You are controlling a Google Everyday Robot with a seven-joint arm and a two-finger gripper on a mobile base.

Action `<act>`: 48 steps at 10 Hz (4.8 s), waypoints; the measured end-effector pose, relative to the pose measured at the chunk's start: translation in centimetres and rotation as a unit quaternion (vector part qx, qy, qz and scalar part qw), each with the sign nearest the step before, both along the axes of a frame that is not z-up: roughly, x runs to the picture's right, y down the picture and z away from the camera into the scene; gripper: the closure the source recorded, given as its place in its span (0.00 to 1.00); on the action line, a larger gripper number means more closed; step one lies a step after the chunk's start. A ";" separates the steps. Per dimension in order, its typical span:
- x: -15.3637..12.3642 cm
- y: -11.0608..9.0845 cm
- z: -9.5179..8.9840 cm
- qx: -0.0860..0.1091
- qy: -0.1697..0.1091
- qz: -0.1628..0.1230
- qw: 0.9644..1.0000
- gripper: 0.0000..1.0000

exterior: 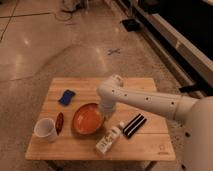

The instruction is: Drag the ceramic bowl in a circle

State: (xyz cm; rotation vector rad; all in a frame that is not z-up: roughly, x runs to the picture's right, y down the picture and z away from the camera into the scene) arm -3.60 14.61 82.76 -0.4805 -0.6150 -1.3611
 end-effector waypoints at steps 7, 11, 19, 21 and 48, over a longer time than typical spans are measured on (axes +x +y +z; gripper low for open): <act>-0.4 -9.8 7.1 0.052 0.056 0.044 0.996 1.00; 7.9 -12.7 9.5 0.063 0.126 0.072 0.987 1.00; 19.6 -6.7 5.2 0.035 0.161 0.025 0.986 1.00; 19.8 -3.9 2.9 0.021 0.142 -0.002 0.990 1.00; 9.9 -7.6 5.5 0.062 0.109 0.081 0.989 0.20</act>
